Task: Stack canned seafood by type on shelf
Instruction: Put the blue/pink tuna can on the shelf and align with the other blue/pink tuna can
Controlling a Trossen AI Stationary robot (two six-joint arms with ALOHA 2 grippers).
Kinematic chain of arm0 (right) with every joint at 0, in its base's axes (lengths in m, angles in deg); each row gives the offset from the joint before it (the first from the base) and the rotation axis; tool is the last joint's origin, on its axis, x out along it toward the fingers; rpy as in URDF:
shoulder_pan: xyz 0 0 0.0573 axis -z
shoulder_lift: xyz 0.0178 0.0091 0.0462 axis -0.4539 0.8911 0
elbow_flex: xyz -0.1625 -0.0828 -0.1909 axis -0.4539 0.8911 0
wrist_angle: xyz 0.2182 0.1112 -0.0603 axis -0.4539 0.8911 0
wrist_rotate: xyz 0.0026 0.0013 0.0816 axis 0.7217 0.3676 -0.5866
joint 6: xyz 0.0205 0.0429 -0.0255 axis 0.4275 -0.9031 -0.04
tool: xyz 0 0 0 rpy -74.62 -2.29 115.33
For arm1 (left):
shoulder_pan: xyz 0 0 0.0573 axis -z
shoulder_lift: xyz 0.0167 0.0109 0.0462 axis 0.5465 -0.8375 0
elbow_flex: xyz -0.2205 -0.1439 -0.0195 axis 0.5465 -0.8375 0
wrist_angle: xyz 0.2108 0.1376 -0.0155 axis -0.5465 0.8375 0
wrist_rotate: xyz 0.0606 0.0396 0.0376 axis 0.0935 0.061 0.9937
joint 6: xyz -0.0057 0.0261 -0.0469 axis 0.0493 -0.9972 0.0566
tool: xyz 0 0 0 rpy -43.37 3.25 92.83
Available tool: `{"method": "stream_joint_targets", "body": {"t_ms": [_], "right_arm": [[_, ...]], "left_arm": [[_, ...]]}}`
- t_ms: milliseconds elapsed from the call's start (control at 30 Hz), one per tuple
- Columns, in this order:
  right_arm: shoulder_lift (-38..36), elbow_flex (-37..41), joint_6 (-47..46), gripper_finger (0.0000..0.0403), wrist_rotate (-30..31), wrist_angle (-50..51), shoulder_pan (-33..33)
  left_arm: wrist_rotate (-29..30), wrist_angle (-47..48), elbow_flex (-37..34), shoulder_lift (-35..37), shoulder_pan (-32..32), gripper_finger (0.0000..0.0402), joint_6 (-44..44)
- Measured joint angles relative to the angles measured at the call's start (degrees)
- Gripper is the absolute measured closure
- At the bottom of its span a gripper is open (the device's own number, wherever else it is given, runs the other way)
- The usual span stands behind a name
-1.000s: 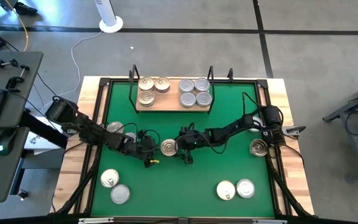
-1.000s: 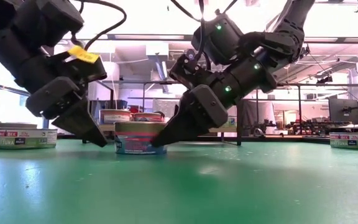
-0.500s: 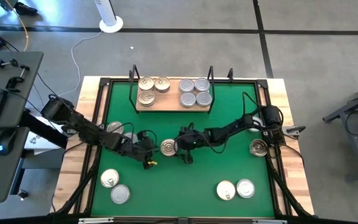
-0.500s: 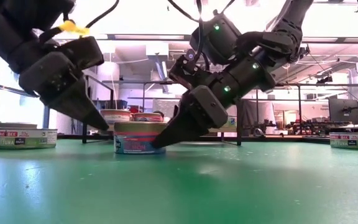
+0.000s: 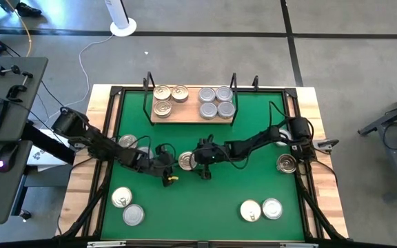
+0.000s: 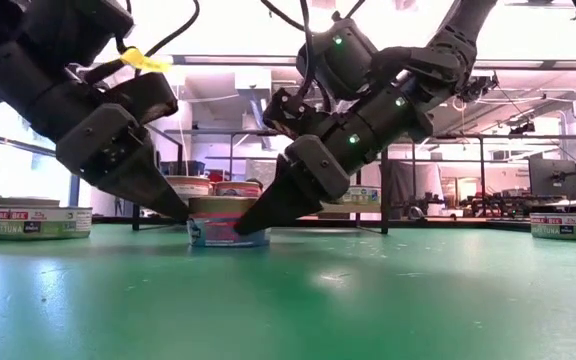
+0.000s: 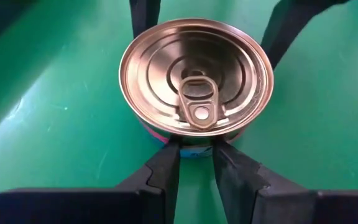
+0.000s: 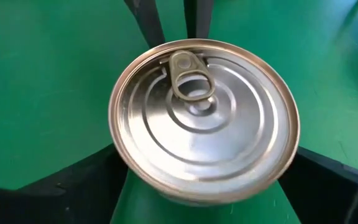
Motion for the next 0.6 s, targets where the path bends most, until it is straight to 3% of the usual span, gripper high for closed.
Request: {"method": "stream_joint_targets", "body": {"t_ms": [133, 333, 600], "right_arm": [[0.1, -0.5, -0.1, 0.0006, 0.4, 1.5, 0.0], [-1.9, -0.6, -2.8, 0.0009, -0.2, 5.9, -0.1], [-2.1, 8.8, -7.3, 0.0007, 0.9, -11.6, -1.9]], "left_arm": [[-0.2, -0.5, 0.2, -0.1, -0.1, 0.0316, 0.0], [-0.2, -0.8, 0.6, 0.2, -0.1, 0.0316, 0.4], [-0.4, -0.7, 0.7, 0.3, 0.0, 0.0316, 1.0]]}}
